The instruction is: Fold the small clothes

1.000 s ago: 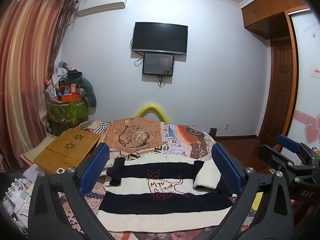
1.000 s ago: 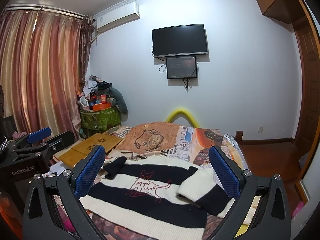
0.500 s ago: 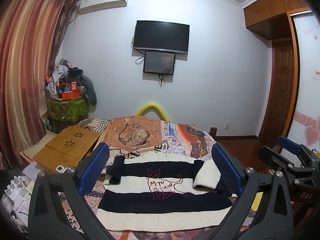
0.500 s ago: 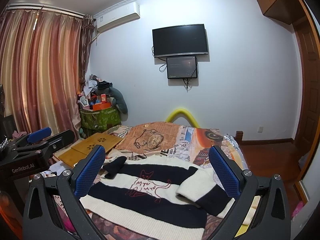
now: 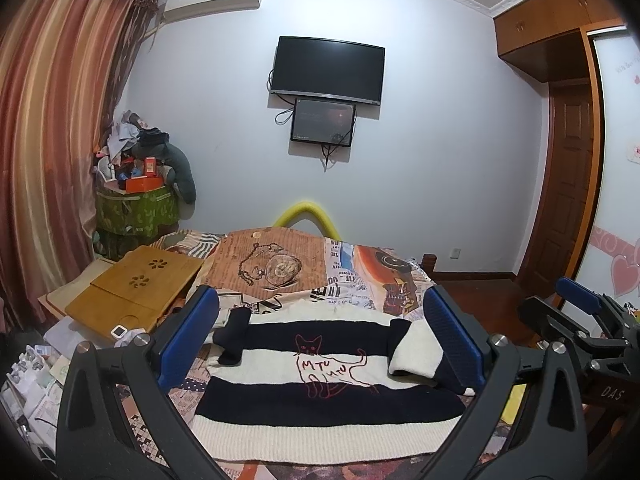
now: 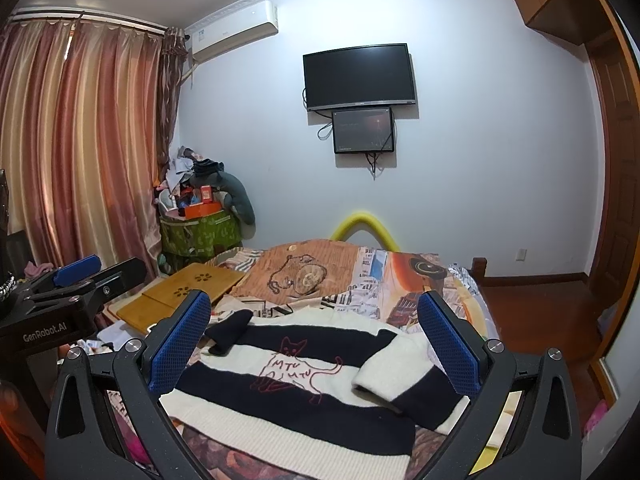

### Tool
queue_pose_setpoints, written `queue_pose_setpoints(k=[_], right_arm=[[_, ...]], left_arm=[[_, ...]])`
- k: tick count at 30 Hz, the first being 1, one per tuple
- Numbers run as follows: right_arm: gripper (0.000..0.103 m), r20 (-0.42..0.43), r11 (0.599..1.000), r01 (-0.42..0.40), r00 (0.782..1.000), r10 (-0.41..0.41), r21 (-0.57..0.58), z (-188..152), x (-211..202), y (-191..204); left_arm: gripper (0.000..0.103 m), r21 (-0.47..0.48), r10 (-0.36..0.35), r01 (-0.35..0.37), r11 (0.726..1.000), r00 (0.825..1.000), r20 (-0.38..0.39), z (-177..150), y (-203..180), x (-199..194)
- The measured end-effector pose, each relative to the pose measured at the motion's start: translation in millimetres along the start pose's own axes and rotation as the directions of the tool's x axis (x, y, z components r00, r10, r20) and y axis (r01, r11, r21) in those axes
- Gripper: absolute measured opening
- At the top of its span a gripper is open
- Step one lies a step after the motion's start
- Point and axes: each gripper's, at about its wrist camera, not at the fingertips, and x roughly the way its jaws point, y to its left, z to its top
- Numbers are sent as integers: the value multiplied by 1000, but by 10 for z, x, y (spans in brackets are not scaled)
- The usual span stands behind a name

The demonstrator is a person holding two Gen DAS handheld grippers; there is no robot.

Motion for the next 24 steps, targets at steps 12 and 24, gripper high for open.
queue_pose_setpoints(k=[12,24], right_arm=[[103,-57,999,49,997,-49,-10,-50,373,-170],[102,-189,988,141,971,-150,-59,-159,1301,-582]], left_arm=[[103,64,2,-1,998,1000,-13,56,98,574],[103,70,77,-59,996,951,-300,53,553,2426]])
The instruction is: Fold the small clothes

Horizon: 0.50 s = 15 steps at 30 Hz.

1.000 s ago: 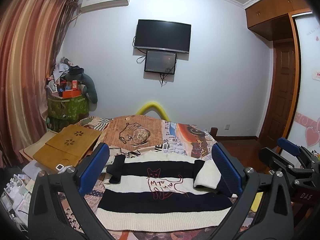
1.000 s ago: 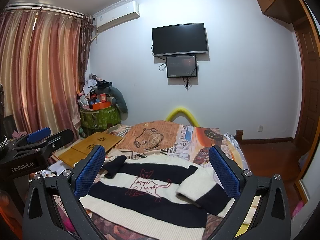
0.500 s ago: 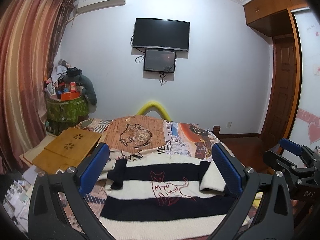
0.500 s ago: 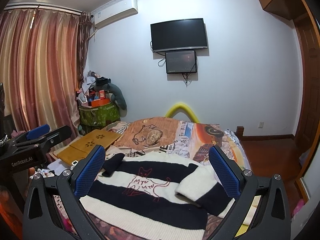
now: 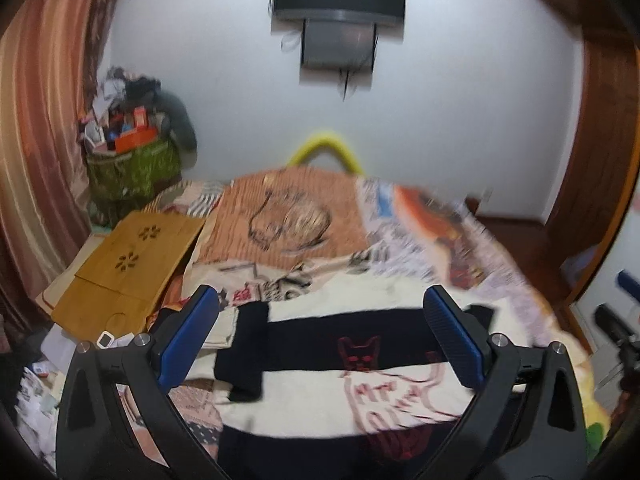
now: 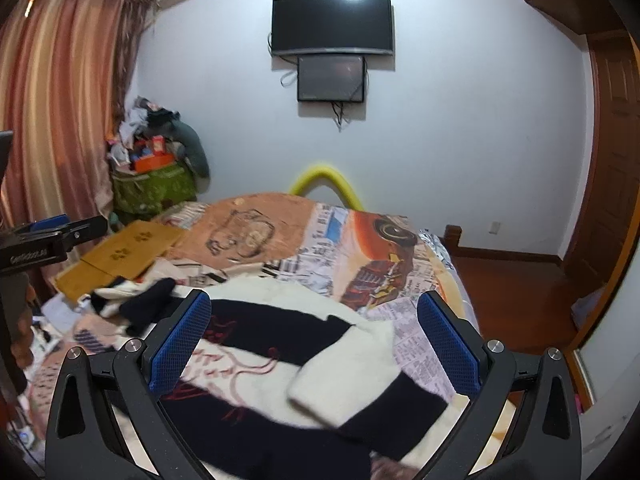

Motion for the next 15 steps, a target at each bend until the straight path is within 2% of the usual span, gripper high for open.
queue_pose_setpoints(k=[3,5,8,11,14,15], right_arm=[[102,-49,999,-41,998,41,-5,46,331,-101],[102,-92,999,-43,995,42,-4,72,586,-156],[102,-176,998,-40,984,32,-41,72,934,-183],[99,-265,994,-86,962,67,-63,35,1265,-215],[91,-355,992,-108,931,77,-67,-31,1623,-265],[86,-387,991,-121,918,87,-63,-61,1739,-279]], left_arm=[[103,38,29,-27,999,997,-71,107,68,500],[103,68,63,-56,996,991,-115,153,121,828],[103,93,76,-59,994,979,-190,188,225,1284],[103,105,71,-43,994,955,-289,159,293,1741],[103,136,63,-13,991,927,-369,25,274,2110],[102,147,53,6,989,919,-391,-45,246,2231]])
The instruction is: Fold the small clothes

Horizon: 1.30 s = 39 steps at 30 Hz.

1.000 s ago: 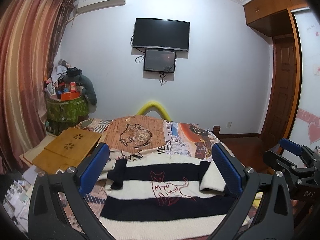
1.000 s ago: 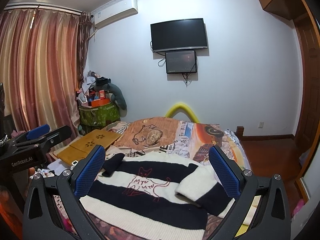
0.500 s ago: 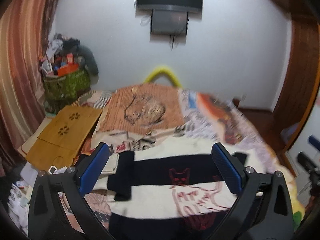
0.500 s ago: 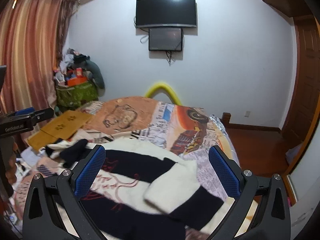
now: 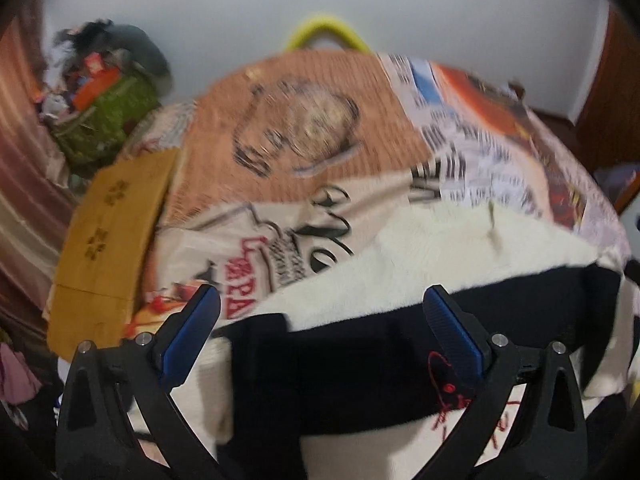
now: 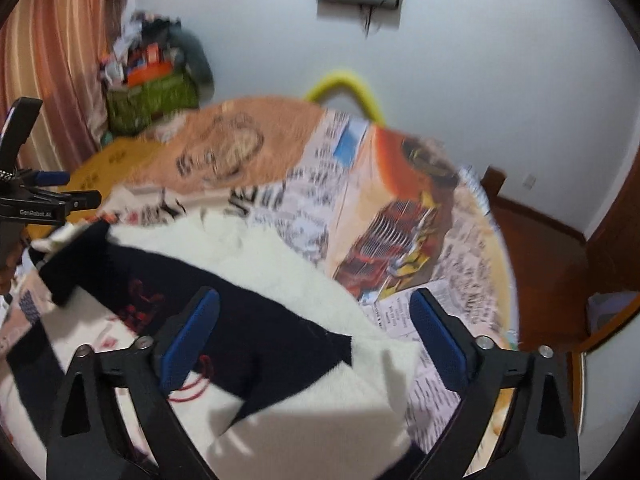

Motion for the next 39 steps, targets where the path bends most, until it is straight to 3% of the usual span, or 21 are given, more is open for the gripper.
queue_pose_setpoints(k=[1,4,10,14,17,19,21,24,33,39], right_arm=[[78,-32,1000,-13,999,13,-1,17,113,-30],[67,-129,997,-69,989,71,16,47,430,-110],[68,-275,996,-84,957,88,25,-6,949,-243],[65,-244,992,-110,962,122,61,-5,957,-305],[44,-236,993,-116,964,119,29,1,925,-267],[21,-238,991,-131,962,134,29,-13,922,-259],[16,-229,992,-127,965,127,15,-34,910,-232],[13,-221,994,-96,972,81,-58,-42,894,-193],[12,-253,997,-60,966,44,-54,146,1099,-308],[17,-232,998,-45,972,33,-47,117,802,-276]], left_arm=[[100,18,-4,4,1000,1000,-14,-24,-50,108],[97,63,-10,14,998,998,-60,-70,-170,391],[96,51,-60,67,996,990,-128,-174,-289,722],[96,-13,-99,98,995,987,-129,-171,-237,784],[97,-5,-91,91,996,988,-123,-144,-267,823],[97,7,-72,73,997,991,-112,-125,-308,832],[97,9,-54,55,998,993,-106,-104,-346,858],[97,1,-38,38,999,995,-95,-62,-374,889],[100,-50,-7,2,999,995,-98,5,-339,915],[100,-20,21,-22,1000,998,-58,-85,-284,464]])
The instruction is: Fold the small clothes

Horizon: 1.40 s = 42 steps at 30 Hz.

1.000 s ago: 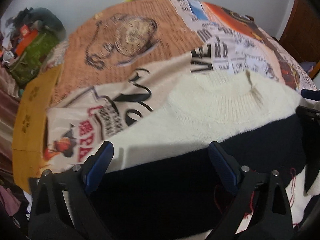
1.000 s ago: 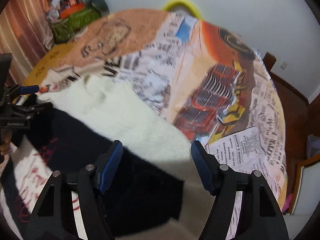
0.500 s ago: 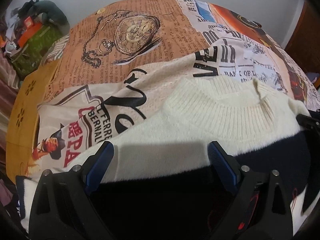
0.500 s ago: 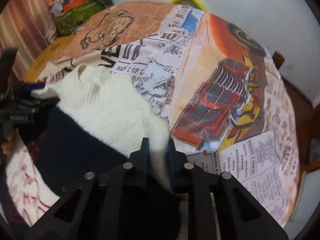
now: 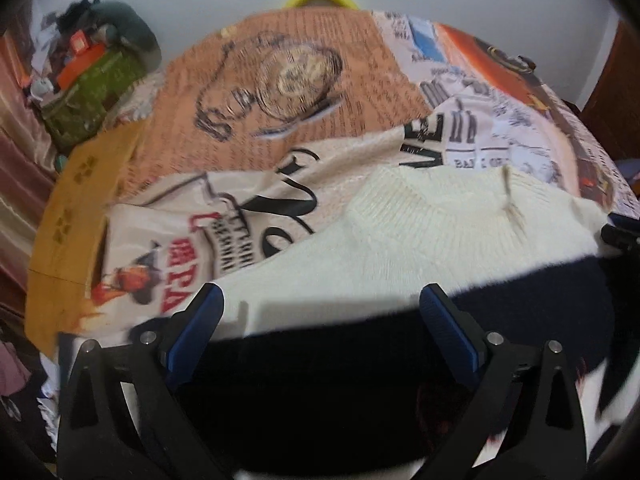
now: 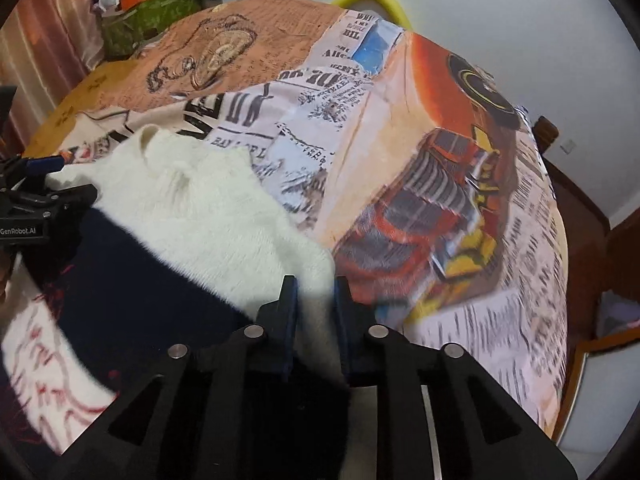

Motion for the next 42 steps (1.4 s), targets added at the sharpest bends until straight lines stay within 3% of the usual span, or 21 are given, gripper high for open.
queue_pose_setpoints(k=[2,5,9,16,22,25,28,33,36,38,42], right_arm=[[19,26,999,-25,999,24,31,-63,-192,-64],[31,67,993,-62,996,55,96,-186,-472,-162],[39,124,988,-75,991,58,135,-431,-830,-181],[52,154,985,-13,988,-14,174,-904,-1113,-134],[62,146,966,22,987,-61,259,-1323,-1212,-186],[62,115,958,68,988,-104,280,-1551,-1213,-185],[62,110,941,91,985,-133,327,-1746,-1240,-244],[62,104,896,57,988,-114,440,-1992,-1269,-356],[62,87,879,77,987,-133,470,-2120,-1284,-405],[62,74,866,93,986,-148,492,-2184,-1286,-476],[62,49,839,106,987,-156,534,-2279,-1252,-631]], left_arm=[[100,-4,-2,2,1000,999,33,-73,86,-244],[100,-29,-11,13,999,997,79,-206,295,-607],[101,-82,30,-21,996,992,122,-411,699,-975],[101,-216,74,-56,975,994,76,-877,1491,-1095],[101,-75,156,-153,985,988,24,-1182,1542,-945],[101,31,247,-248,968,968,45,-1240,1414,-794],[101,53,277,-279,959,960,48,-1207,1381,-627],[99,15,275,-277,961,959,69,-1075,1377,-456],[71,-8,214,-214,977,975,57,-1012,1374,-395],[45,-32,184,-183,983,982,39,-980,1388,-368],[19,-108,143,-141,984,989,19,-961,1473,-424]])
